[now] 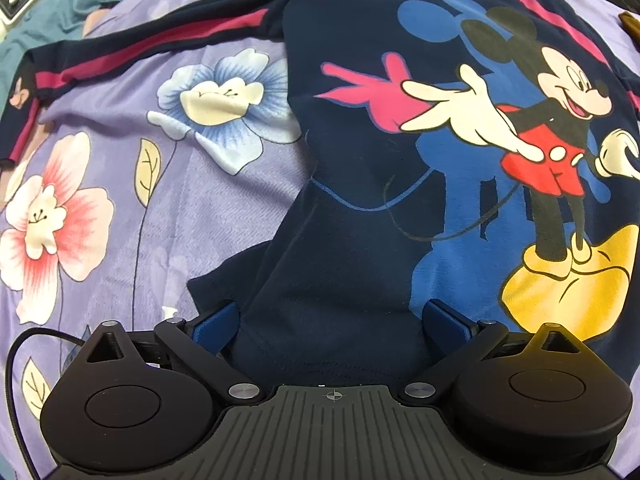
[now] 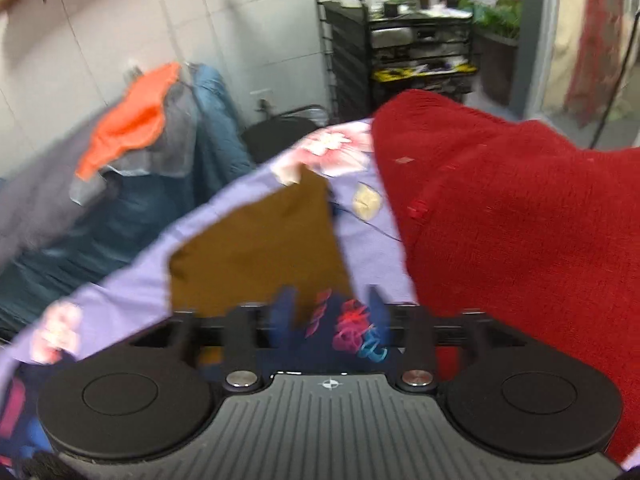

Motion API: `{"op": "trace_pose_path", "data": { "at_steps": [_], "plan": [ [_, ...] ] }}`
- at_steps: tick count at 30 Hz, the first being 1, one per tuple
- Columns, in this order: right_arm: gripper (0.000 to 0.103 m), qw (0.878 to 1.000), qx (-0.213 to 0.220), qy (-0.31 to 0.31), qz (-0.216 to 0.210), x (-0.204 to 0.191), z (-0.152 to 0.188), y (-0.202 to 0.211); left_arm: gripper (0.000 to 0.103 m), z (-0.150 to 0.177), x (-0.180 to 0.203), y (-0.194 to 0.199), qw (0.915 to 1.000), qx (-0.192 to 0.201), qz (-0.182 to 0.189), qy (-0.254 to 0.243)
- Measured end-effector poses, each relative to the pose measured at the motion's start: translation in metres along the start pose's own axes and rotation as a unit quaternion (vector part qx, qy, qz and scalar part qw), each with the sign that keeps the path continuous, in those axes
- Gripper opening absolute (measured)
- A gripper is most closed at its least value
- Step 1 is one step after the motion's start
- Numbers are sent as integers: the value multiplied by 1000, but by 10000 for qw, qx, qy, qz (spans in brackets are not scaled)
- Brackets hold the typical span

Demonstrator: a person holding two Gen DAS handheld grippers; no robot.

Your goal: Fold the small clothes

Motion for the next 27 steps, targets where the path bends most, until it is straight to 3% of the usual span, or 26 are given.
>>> {"op": "trace_pose_path", "data": {
  "at_steps": [1, 3, 6, 10, 13, 17, 20, 23, 27],
  "plan": [
    [64, 9997, 96, 75, 198, 0, 6, 1, 103, 0, 1, 0, 10000, -9, -9, 4],
    [64, 9995, 171, 214, 146, -3, 19, 7, 103, 0, 1, 0, 10000, -2, -22, 2],
    [66, 9988, 194, 369, -258, -7, 39, 29, 103, 0, 1, 0, 10000, 31, -26, 25],
    [70, 9906, -450, 510, -1188, -26, 84, 62, 103, 2, 2, 0, 10000, 99, -10, -3],
    [70, 9728, -1074, 859, -1867, -46, 143, 82, 103, 2, 2, 1, 9999, 116, 25, -37],
    [65, 9363, -1962, 1524, -2481, -73, 238, 101, 103, 1, 1, 2, 9998, 113, 85, -120],
    [51, 9182, -2688, 1838, -2257, -82, 304, 93, 103, 0, 0, 3, 9996, 129, 145, -222],
    [48, 9129, -2903, 2076, -1979, -85, 351, 88, 103, 3, -7, 12, 9990, 382, 80, -228],
    [48, 8964, -3158, 2486, -1870, -95, 395, 86, 103, 16, -34, 35, 9964, 841, -13, 97]
  ]
}}
Point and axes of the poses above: each gripper's, at about its wrist camera, not at the fingertips, and y roughly against the way its jaws point, x to its right, z to its underside, the point moved 4 cm from there along -y, roughly the way its jaws point, and after that the axes turned 15 degrees about -y, right-handed, at the moved point
